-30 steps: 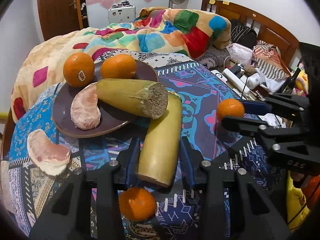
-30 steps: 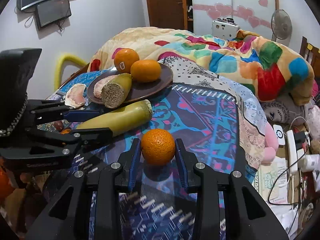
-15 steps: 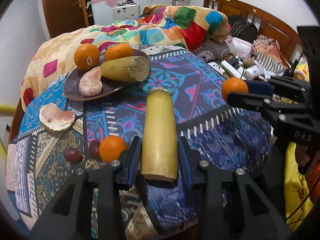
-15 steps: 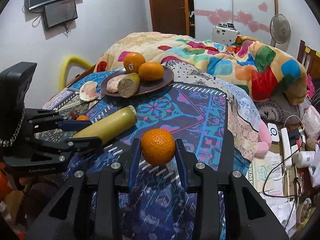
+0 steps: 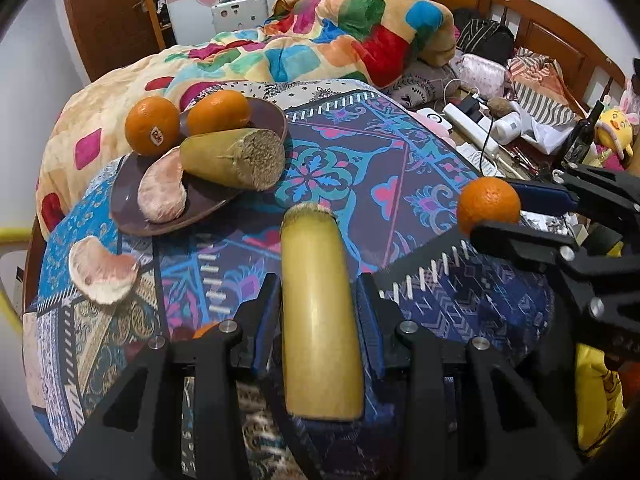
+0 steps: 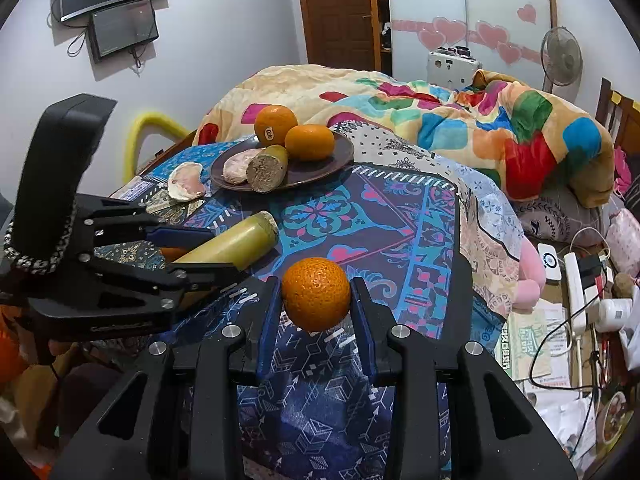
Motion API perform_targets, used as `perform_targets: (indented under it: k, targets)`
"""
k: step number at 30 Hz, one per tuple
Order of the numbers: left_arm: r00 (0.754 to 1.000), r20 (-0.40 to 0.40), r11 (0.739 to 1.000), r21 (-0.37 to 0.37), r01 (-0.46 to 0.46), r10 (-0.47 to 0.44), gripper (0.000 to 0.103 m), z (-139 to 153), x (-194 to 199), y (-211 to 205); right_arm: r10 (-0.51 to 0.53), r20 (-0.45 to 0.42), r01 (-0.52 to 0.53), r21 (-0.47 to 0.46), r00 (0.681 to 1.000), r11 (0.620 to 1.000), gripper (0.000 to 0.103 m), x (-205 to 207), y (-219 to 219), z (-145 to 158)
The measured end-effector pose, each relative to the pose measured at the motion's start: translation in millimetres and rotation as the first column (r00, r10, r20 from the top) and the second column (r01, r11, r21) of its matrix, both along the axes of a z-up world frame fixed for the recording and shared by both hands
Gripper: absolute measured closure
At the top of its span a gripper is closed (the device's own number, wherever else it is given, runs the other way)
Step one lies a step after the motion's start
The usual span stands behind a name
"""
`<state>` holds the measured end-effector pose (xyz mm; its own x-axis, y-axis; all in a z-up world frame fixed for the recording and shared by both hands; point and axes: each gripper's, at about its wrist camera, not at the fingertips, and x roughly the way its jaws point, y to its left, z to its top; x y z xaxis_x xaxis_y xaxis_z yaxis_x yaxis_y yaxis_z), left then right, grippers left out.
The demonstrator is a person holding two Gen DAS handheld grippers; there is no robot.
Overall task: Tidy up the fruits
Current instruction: 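Lift the yellow bamboo shoot with the left gripper while the right lifts the mandarin toward the plate, then lower the yellow shoot onto the plate with the left gripper while the right sets down the mandarin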
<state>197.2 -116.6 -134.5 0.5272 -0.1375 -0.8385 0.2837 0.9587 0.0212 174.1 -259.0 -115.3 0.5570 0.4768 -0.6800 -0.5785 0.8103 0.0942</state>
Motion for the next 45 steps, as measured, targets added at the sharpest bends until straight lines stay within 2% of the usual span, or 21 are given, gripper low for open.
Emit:
perform_targets:
  k: [4,11,23,34,40,45]
  targets:
    - [1.000,-0.012,1.000,-0.014,0.001,-0.001,0.065,-3,10,1,-0.003,-0.003,0.003,-0.001,1.000,1.000,0.072,2,2,-1]
    - [1.000,0.028,1.000,-0.027,0.004,-0.003,0.067,-1,7,3,-0.008,0.004,0.008,-0.005,1.000,1.000,0.072,5,5,1]
    - [0.991,0.137,0.996,-0.092,0.004,0.008,0.067,32,-11,22,-0.023,0.038,0.022,0.014,0.999,1.000,0.072,17,14,17]
    - [0.968,0.243,0.989,-0.147,-0.033,0.068,0.068,71,-16,62,-0.030,0.097,0.025,0.049,0.995,0.998,0.072,33,30,36]
    - [0.955,0.266,0.981,-0.176,-0.083,0.128,0.068,87,-6,95,-0.033,0.106,0.027,0.062,0.994,0.998,0.072,44,38,38]
    - [0.942,0.285,0.977,-0.169,-0.133,0.178,0.068,93,6,121,-0.036,0.105,0.031,0.056,0.994,0.998,0.072,54,47,34]
